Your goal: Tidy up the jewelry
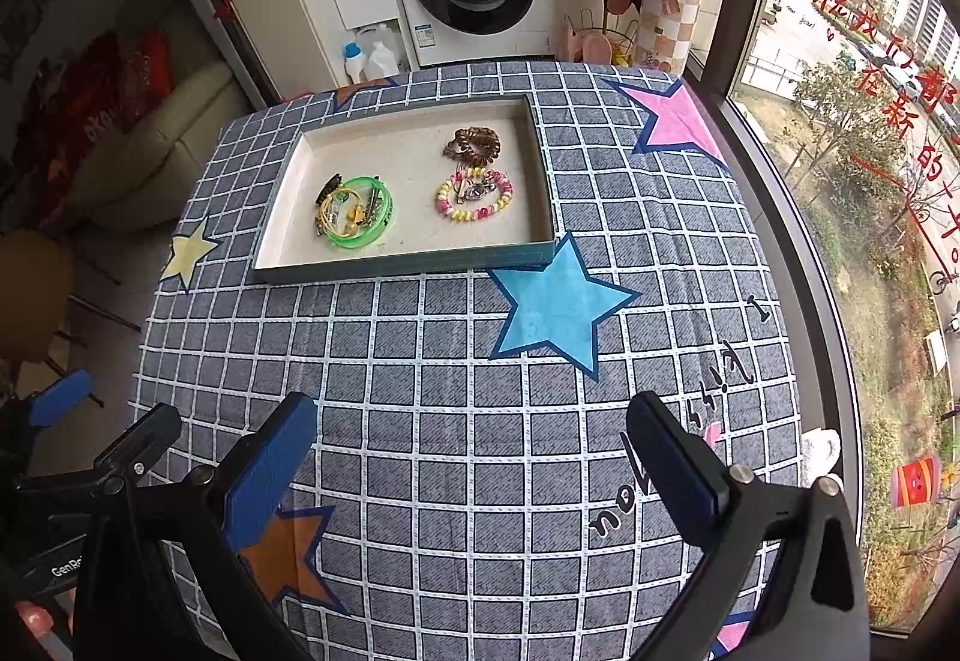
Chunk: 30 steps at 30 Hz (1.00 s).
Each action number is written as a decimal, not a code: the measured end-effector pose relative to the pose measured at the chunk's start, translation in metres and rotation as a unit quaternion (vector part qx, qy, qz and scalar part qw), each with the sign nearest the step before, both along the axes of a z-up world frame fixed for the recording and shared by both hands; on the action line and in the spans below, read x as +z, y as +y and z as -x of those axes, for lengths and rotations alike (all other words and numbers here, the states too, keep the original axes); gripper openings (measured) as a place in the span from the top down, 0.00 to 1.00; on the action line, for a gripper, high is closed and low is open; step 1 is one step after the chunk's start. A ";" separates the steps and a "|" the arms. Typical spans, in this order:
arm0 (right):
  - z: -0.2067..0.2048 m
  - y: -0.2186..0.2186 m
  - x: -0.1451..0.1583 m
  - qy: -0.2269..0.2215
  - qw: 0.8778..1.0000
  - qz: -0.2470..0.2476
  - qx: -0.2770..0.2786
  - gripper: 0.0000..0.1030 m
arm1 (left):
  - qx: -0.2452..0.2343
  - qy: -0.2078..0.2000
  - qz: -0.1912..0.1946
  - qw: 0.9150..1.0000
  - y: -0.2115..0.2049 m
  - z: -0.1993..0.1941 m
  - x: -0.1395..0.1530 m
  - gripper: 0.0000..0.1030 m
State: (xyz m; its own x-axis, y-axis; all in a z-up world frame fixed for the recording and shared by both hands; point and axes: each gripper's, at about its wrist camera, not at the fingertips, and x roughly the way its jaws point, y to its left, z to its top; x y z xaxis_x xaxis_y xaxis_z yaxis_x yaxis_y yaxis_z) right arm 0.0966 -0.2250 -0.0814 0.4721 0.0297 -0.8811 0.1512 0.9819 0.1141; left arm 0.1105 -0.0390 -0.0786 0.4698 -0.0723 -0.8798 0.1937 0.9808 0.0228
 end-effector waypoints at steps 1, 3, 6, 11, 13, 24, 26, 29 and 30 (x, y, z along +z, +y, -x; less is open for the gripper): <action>0.002 0.000 0.003 -0.002 1.000 0.003 0.002 0.00 | 0.002 -0.003 0.001 1.000 0.000 0.003 0.003 0.00; 0.006 0.001 0.010 -0.006 1.000 0.010 0.006 0.00 | 0.006 -0.007 0.006 1.000 -0.001 0.008 0.009 0.00; 0.014 -0.001 0.021 -0.017 1.000 0.014 0.009 0.00 | 0.012 -0.016 0.005 1.000 -0.003 0.017 0.018 0.00; 0.031 -0.004 0.040 -0.030 0.999 0.020 0.024 0.00 | 0.023 -0.027 0.010 0.999 -0.005 0.036 0.034 0.00; 0.040 -0.005 0.048 -0.037 0.999 0.023 0.029 0.00 | 0.023 -0.032 0.005 0.999 -0.007 0.044 0.039 0.00; 0.079 -0.005 0.086 -0.086 0.995 0.035 0.017 0.00 | 0.028 -0.097 0.010 0.995 0.002 0.084 0.081 0.00; 0.084 -0.003 0.092 -0.094 0.995 0.043 0.015 0.00 | 0.030 -0.104 0.012 0.994 0.004 0.090 0.085 0.00; 0.091 -0.001 0.098 -0.105 0.993 0.055 0.012 0.00 | 0.030 -0.113 0.010 0.993 0.004 0.094 0.089 0.00; 0.092 0.000 0.100 -0.108 0.992 0.058 0.010 0.00 | 0.030 -0.115 0.009 0.993 0.003 0.095 0.089 0.00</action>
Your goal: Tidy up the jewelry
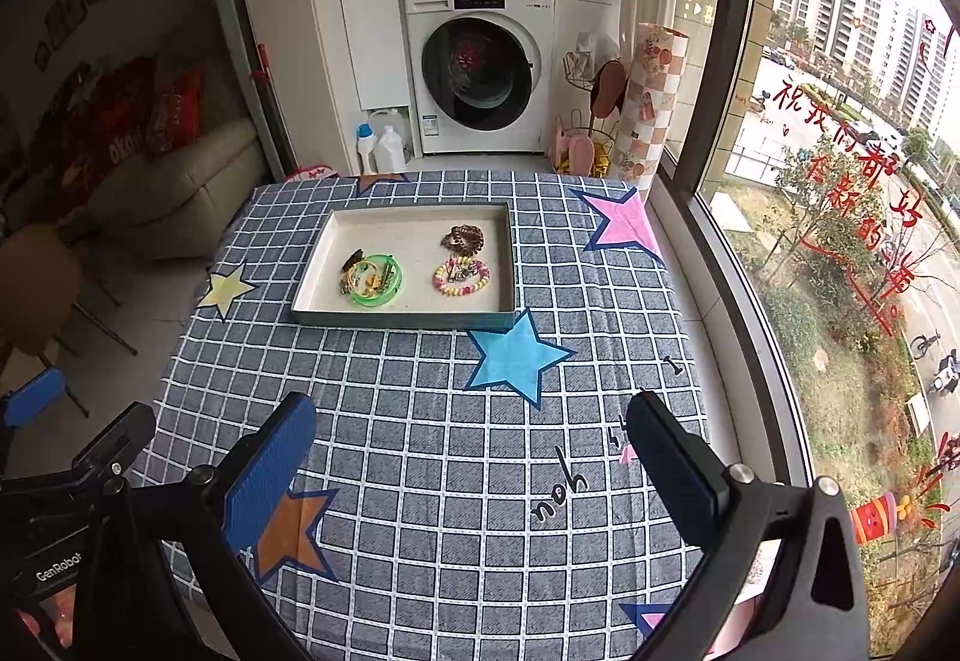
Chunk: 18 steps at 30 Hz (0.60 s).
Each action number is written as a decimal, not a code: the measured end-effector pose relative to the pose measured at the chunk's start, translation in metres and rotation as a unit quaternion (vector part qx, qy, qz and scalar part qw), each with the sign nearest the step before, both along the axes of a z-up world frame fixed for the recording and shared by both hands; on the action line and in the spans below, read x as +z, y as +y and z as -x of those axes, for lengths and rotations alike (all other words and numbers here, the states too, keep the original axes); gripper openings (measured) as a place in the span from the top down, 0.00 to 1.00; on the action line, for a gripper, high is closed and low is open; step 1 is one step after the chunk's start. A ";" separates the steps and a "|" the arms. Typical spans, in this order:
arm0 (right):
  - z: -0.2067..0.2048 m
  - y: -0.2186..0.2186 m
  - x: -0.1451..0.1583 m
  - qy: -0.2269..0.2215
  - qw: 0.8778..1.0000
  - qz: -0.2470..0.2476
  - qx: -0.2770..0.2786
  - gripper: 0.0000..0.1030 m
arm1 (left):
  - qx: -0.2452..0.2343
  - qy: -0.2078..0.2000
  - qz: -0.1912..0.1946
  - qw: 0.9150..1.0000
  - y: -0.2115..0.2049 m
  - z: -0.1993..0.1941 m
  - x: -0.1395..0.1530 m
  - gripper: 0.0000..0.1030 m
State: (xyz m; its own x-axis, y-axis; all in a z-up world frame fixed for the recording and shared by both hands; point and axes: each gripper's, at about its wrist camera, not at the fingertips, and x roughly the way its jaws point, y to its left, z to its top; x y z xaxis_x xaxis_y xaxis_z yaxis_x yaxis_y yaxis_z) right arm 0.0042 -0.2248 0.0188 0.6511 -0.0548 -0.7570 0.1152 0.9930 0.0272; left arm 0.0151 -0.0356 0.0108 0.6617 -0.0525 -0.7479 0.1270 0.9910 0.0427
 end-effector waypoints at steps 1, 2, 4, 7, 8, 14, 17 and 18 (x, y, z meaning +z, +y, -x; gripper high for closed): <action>0.002 0.000 0.001 -0.003 1.000 0.003 -0.002 0.00 | 0.000 -0.003 -0.001 1.000 0.000 0.001 0.001 0.00; 0.003 0.001 0.003 -0.005 1.000 0.004 -0.004 0.00 | 0.000 -0.005 -0.002 1.000 -0.001 0.002 0.002 0.00; 0.006 0.000 0.005 -0.010 1.000 0.006 -0.006 0.00 | 0.000 -0.010 -0.001 1.000 -0.002 0.004 0.005 0.00; 0.010 0.000 0.008 -0.015 1.000 0.009 -0.011 0.00 | 0.000 -0.016 0.001 1.000 -0.003 0.005 0.008 0.00; 0.011 0.000 0.008 -0.017 1.000 0.008 -0.013 0.00 | 0.000 -0.019 0.001 1.000 -0.003 0.006 0.010 0.00; 0.016 0.000 0.013 -0.029 0.999 0.004 -0.015 0.00 | 0.005 -0.039 0.008 0.999 0.001 0.010 0.019 0.00; 0.016 0.001 0.015 -0.038 0.999 0.005 -0.016 0.00 | 0.008 -0.047 0.007 0.999 0.002 0.011 0.021 0.00; 0.016 0.002 0.016 -0.042 0.999 0.007 -0.016 0.00 | 0.008 -0.050 0.005 0.999 0.002 0.012 0.023 0.00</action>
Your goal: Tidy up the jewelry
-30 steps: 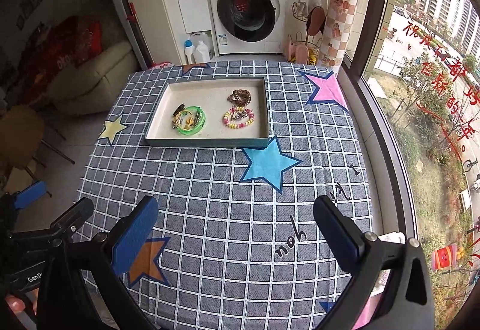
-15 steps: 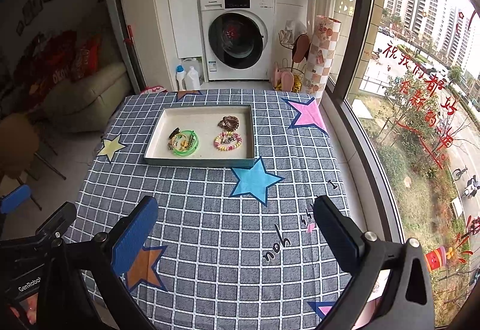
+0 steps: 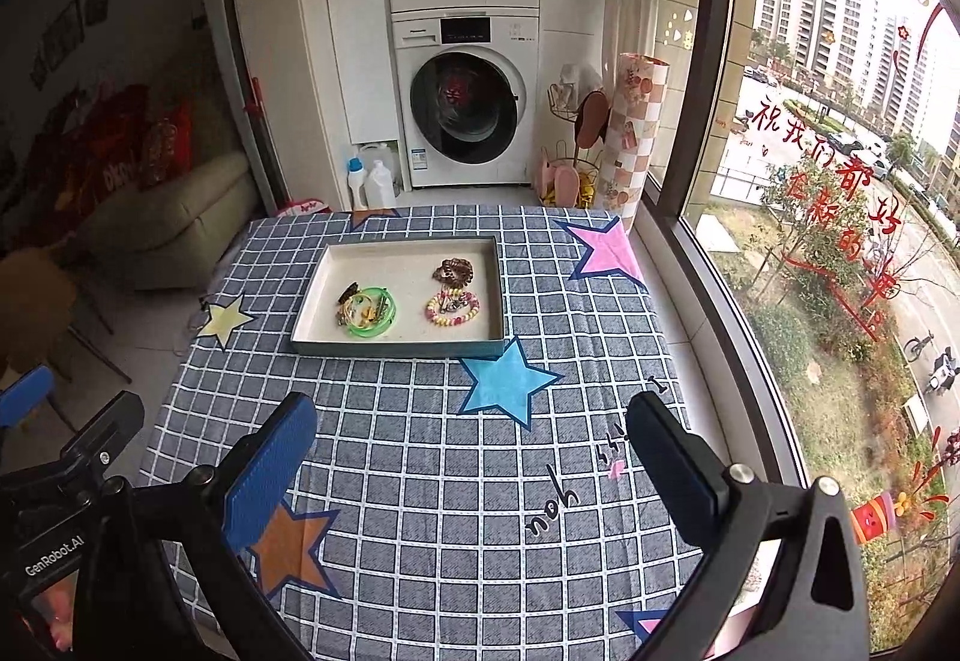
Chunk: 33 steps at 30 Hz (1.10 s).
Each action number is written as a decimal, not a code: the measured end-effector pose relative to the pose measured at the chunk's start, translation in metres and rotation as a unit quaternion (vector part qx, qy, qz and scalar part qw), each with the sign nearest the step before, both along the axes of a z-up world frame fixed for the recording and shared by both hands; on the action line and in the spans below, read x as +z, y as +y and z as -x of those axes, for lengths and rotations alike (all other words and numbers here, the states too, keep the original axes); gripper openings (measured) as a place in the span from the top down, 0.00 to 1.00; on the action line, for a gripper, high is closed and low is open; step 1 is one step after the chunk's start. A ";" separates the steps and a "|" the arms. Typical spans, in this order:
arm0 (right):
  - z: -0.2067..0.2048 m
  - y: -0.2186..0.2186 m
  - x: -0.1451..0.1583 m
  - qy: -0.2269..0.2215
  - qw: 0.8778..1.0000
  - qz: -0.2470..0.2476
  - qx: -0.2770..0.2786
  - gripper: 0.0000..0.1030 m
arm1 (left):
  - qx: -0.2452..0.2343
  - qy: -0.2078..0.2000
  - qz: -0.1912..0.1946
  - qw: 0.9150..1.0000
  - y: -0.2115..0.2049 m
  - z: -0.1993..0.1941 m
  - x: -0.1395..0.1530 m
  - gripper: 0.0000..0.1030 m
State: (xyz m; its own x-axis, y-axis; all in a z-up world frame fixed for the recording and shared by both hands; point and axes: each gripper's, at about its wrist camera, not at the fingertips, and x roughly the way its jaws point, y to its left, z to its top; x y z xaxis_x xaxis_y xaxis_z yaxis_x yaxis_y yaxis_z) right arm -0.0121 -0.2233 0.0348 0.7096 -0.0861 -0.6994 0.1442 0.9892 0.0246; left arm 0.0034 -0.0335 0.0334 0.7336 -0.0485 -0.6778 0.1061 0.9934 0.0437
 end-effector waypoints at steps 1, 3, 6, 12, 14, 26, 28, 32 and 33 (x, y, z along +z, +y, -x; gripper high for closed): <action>0.001 0.001 0.001 -0.003 1.000 0.001 0.000 0.00 | 0.000 -0.002 0.000 1.000 0.000 0.000 0.001 0.00; 0.001 0.001 0.003 -0.009 1.000 0.003 0.000 0.00 | 0.001 -0.004 -0.001 1.000 0.000 0.000 0.001 0.00; 0.000 0.002 0.005 -0.013 1.000 0.003 -0.001 0.00 | -0.001 -0.006 0.000 1.000 0.000 0.000 0.001 0.00; 0.000 0.003 0.005 -0.014 1.000 0.005 -0.001 0.00 | 0.000 -0.006 0.000 1.000 0.001 0.001 0.001 0.00; 0.000 0.003 0.005 -0.013 1.000 0.004 -0.001 0.00 | 0.000 -0.005 0.000 1.000 0.001 0.000 0.001 0.00; 0.002 0.003 0.004 -0.007 1.000 0.002 0.001 0.00 | 0.004 0.000 -0.001 1.000 0.001 -0.001 -0.001 0.00; 0.002 0.003 0.003 -0.007 1.000 0.002 0.001 0.00 | 0.004 0.000 -0.001 1.000 0.001 -0.001 -0.001 0.00; 0.001 0.004 0.003 -0.005 1.000 0.000 0.003 0.00 | 0.005 0.001 -0.002 1.000 0.002 -0.001 -0.002 0.00; 0.001 0.004 0.002 -0.004 1.000 0.000 0.003 0.00 | 0.005 0.000 -0.002 1.000 0.002 -0.001 -0.002 0.00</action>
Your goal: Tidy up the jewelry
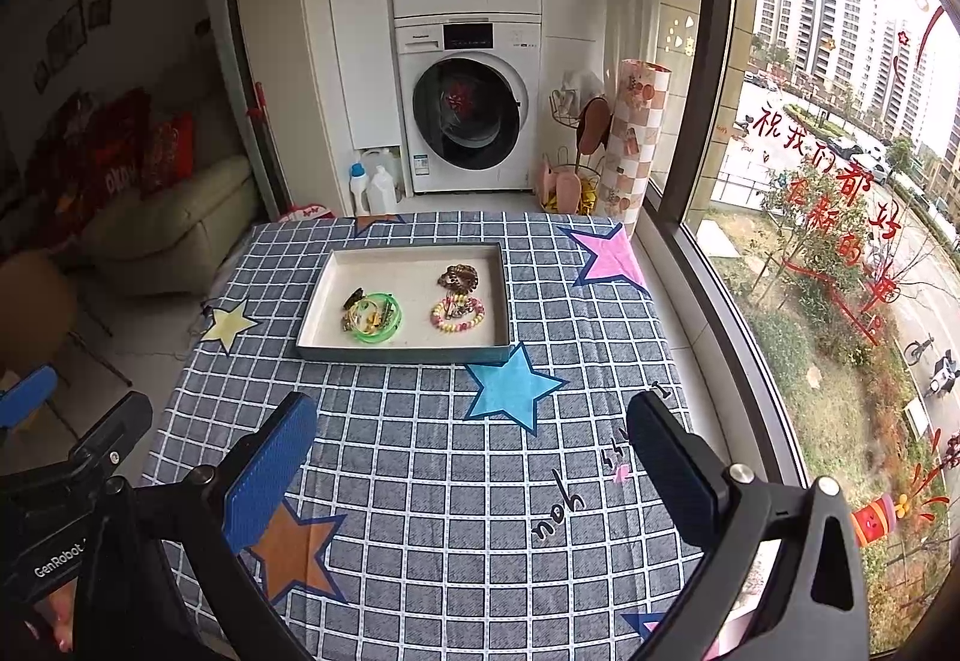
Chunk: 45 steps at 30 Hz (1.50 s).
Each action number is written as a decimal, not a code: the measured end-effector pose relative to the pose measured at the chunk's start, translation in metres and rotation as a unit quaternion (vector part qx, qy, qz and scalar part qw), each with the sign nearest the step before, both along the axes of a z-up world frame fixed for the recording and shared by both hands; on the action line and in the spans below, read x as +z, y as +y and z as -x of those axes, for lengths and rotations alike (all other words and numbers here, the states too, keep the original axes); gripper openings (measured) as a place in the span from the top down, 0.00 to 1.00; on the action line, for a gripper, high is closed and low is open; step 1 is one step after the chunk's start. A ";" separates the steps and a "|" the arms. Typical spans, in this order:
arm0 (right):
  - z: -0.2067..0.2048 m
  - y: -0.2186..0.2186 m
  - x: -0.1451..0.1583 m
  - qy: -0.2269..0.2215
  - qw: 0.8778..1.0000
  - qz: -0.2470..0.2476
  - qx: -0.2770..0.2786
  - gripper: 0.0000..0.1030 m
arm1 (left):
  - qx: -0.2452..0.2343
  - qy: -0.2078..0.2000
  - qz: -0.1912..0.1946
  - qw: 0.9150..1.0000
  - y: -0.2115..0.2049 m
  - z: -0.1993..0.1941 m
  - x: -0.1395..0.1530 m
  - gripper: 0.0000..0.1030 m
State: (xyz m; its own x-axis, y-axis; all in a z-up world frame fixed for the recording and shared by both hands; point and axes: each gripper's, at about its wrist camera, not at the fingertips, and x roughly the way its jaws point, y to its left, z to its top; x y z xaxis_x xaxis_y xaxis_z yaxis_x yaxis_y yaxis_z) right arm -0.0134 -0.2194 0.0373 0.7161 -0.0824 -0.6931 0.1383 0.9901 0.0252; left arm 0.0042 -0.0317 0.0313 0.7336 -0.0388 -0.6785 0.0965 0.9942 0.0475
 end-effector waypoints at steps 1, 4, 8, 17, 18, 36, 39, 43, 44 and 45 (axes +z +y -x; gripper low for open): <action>0.000 0.000 0.000 0.000 1.000 0.000 0.000 0.00 | 0.000 0.000 0.000 1.000 0.000 0.000 -0.001 0.00; 0.000 0.002 0.000 0.001 1.000 0.000 0.002 0.00 | 0.000 0.002 0.001 1.000 0.001 -0.001 -0.002 0.00; 0.000 0.002 -0.001 0.001 1.000 0.000 0.001 0.00 | 0.000 0.003 0.000 1.000 0.001 -0.001 -0.002 0.00; 0.000 0.003 -0.001 0.002 1.000 0.000 0.002 0.00 | 0.001 0.003 0.001 1.000 0.001 -0.001 -0.002 0.00; 0.000 0.003 -0.001 0.002 1.000 -0.001 0.002 0.00 | 0.001 0.003 0.001 1.000 0.001 -0.001 -0.002 0.00; -0.001 0.004 -0.002 0.004 1.000 -0.002 0.004 0.00 | 0.000 0.005 0.001 1.000 0.001 -0.002 -0.002 0.00; -0.002 0.004 -0.003 0.005 1.000 -0.003 0.005 0.00 | 0.001 0.005 0.001 1.000 0.001 -0.002 -0.002 0.00; -0.002 0.004 -0.003 0.006 1.000 -0.004 0.006 0.00 | 0.001 0.005 0.001 1.000 0.001 -0.002 -0.002 0.00; -0.002 0.004 -0.004 0.006 1.000 -0.004 0.006 0.00 | 0.001 0.005 0.001 1.000 0.001 -0.002 -0.002 0.00; -0.002 0.004 -0.004 0.006 1.000 -0.004 0.006 0.00 | 0.000 0.006 0.001 1.000 0.001 -0.002 -0.002 0.00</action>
